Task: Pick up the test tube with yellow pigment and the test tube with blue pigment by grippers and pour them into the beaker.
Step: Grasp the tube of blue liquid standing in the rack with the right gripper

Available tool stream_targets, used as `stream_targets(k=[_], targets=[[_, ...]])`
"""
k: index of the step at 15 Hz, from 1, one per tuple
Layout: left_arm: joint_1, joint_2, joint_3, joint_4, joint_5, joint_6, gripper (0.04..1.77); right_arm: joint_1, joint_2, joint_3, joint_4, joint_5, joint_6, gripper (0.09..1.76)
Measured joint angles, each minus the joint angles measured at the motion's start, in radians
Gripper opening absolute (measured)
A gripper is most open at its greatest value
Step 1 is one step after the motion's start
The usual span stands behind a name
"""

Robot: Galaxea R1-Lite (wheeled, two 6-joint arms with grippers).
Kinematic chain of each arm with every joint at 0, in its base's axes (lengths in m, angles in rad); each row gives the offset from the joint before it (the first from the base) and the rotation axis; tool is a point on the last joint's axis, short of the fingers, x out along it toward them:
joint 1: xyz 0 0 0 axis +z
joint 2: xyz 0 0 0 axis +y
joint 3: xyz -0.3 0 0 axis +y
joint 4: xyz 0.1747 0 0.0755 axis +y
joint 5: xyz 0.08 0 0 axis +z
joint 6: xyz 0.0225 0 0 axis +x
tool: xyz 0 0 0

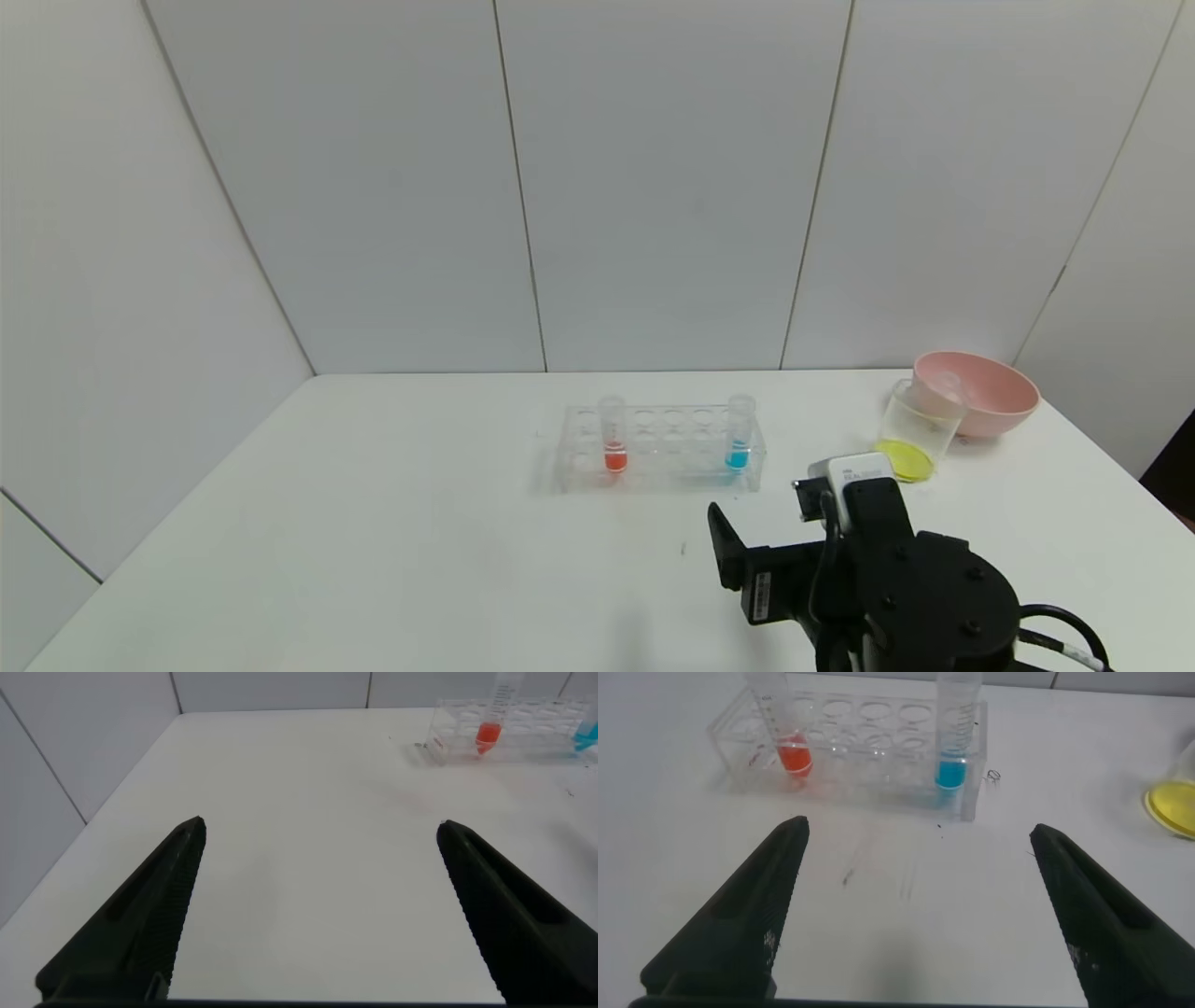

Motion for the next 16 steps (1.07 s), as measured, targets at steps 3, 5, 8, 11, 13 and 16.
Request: stream_targets(k=[3,5,8,11,13,16], targets=[[0.000,0.000,0.000,0.000,0.000,0.000,1.76,-0.051,0.065,-0.105,0.000,0.023,-0.036,1.70],[0.000,0.000,0.000,0.000,0.000,0.000,1.76,-0.100,0.124,-0.172,0.000,0.038,-0.057,1.70],[0.000,0.000,0.000,0.000,0.000,0.000,1.76,-0.177,0.205,-0.249,0.000,0.132,-0.065,1.70],[0.000,0.000,0.000,0.000,0.000,0.000,1.76,-0.207,0.259,-0.302,0.000,0.159,-0.081,1.71],[0.000,0.000,0.000,0.000,0.000,0.000,1.76,-0.218,0.286,-0.340,0.000,0.164,-0.099,1.71],[0.000,0.000,0.000,0.000,0.000,0.000,1.76,-0.246,0.322,-0.396,0.000,0.165,-0.129,1.71]])
